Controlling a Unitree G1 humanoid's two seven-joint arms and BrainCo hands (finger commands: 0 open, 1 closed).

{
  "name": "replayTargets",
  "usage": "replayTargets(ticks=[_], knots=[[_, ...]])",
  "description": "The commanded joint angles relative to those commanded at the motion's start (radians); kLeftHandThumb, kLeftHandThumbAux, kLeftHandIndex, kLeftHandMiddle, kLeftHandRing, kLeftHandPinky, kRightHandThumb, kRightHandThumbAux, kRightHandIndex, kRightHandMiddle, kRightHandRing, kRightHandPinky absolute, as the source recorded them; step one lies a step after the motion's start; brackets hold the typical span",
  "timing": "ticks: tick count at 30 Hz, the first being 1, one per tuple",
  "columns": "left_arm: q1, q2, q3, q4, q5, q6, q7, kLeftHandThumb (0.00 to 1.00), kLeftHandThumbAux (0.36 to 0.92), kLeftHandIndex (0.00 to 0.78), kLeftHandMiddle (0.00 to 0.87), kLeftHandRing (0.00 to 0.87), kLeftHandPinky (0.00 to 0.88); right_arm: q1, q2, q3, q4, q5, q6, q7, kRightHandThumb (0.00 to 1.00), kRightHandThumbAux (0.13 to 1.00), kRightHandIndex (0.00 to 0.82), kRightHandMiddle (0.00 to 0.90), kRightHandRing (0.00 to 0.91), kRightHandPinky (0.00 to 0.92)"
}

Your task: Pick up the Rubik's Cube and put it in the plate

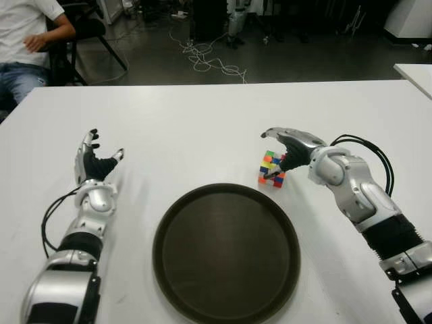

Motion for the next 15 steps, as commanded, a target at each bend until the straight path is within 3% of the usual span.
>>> replayTargets(ticks=[15], knots=[[-0.001, 0.001, 0.001, 0.003, 0.002, 0.004, 0.003, 0.276, 0.754, 0.110, 0.164, 0.171, 0.204, -0.009, 0.006, 0.015, 0.045, -0.003, -0.016, -0.019, 0.000, 0.732, 0.036, 0.081, 0.078, 0.049]])
